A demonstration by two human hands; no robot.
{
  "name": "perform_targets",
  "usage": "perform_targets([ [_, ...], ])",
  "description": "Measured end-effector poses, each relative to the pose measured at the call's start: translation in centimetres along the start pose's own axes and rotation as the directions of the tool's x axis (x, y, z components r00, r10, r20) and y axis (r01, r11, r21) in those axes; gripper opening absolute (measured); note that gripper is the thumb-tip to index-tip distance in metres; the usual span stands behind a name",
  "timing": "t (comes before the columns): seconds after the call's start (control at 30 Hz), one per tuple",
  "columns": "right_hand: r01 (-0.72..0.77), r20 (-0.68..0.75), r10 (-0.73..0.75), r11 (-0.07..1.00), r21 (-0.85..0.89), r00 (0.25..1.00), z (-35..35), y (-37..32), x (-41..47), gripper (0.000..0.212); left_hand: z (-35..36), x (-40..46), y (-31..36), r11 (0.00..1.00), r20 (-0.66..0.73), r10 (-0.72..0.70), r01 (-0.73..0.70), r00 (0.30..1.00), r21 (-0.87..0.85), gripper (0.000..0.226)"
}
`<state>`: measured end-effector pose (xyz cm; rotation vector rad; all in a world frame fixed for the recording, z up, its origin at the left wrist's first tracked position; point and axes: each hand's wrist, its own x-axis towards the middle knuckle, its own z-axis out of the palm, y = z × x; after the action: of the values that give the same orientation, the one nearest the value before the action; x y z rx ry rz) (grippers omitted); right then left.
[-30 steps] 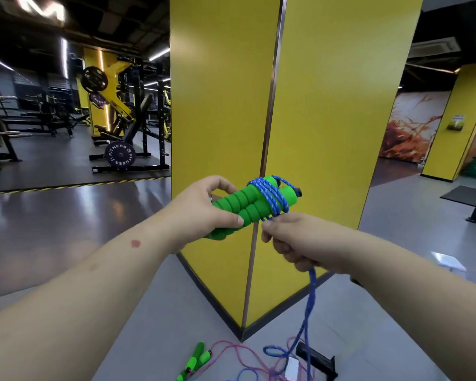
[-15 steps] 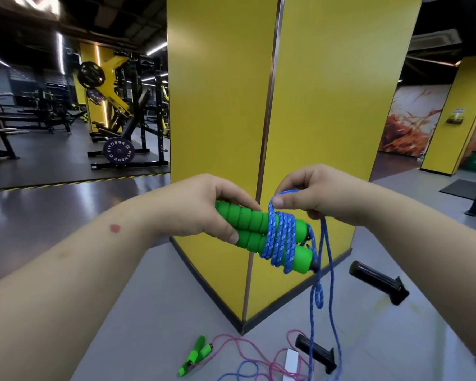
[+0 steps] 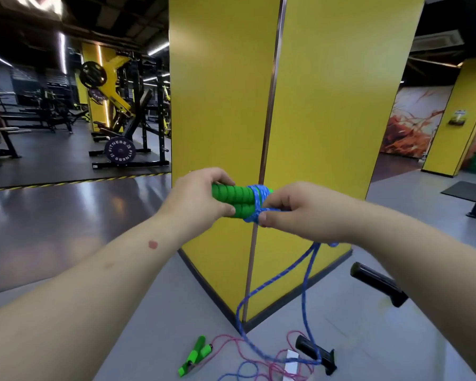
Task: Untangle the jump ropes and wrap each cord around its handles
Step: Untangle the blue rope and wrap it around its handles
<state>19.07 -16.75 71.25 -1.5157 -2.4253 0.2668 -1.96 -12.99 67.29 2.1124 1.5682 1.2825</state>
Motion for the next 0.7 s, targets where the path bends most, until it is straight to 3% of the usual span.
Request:
perform_targets([
  [0.1, 0.044, -0.086, -0.052, 0.995, -0.095, 0.995, -2.1, 0.3, 0.3, 0.022, 0.2, -0.7, 1.1, 0.998, 0.188, 0.062, -0.066, 0.98, 0.015, 0.037],
  [0.2, 0.043, -0.152, -0.03, 0.995, 0.087, 0.988, -3.1, 2.0, 0.5, 0.026, -0.6, -1.1, 1.8, 0.975, 0.362, 0.083, 0.0, 0.928, -0.223, 0.04],
  [0.27, 0.055, -0.15, -0.006, 0.944, 0.326, 0.989, -2.8, 2.9, 0.5, 0.022, -1.5, -1.1, 1.7, 0.871, 0.434, 0.096, 0.136, 0.896, -0.473, 0.04],
  [0.33, 0.047, -0.122, 0.021, 0.844, 0.534, 0.992, -2.4, 3.7, 1.0, 0.007, -2.1, -1.0, 1.1, 0.698, 0.51, 0.116, 0.296, 0.852, -0.653, 0.04],
  [0.4, -0.061, 0.002, 0.083, 0.71, 0.702, 0.997, -1.6, 4.1, 1.3, 0.022, -2.1, -0.8, 0.6, 0.582, 0.52, 0.14, 0.355, 0.843, -0.731, 0.036],
  [0.43, -0.131, 0.055, 0.127, 0.737, 0.663, 0.99, -1.1, 3.9, 1.0, 0.023, -2.1, -0.7, 0.4, 0.533, 0.509, 0.141, 0.368, 0.849, -0.762, 0.035],
  [0.5, -0.14, 0.024, 0.139, 0.942, 0.304, 0.99, 0.5, 3.7, 0.9, 0.016, -2.1, -0.6, 0.4, 0.396, 0.465, 0.128, 0.385, 0.876, -0.834, 0.034],
  [0.53, -0.125, 0.018, 0.124, 0.983, 0.135, 0.992, 1.5, 3.7, 0.9, 0.015, -2.1, -0.5, 0.5, 0.332, 0.442, 0.114, 0.385, 0.89, -0.861, 0.033],
  [0.63, -0.159, 0.005, 0.159, 0.986, 0.056, 0.987, 3.7, 3.2, 1.3, 0.016, -1.5, -0.1, 0.9, 0.24, 0.396, 0.015, 0.381, 0.918, -0.893, 0.044],
  [0.7, -0.123, -0.012, 0.122, 0.991, -0.061, 0.992, 4.9, 2.4, 1.1, 0.016, -0.5, 0.2, 0.9, 0.206, 0.349, -0.129, 0.369, 0.928, -0.906, 0.051],
])
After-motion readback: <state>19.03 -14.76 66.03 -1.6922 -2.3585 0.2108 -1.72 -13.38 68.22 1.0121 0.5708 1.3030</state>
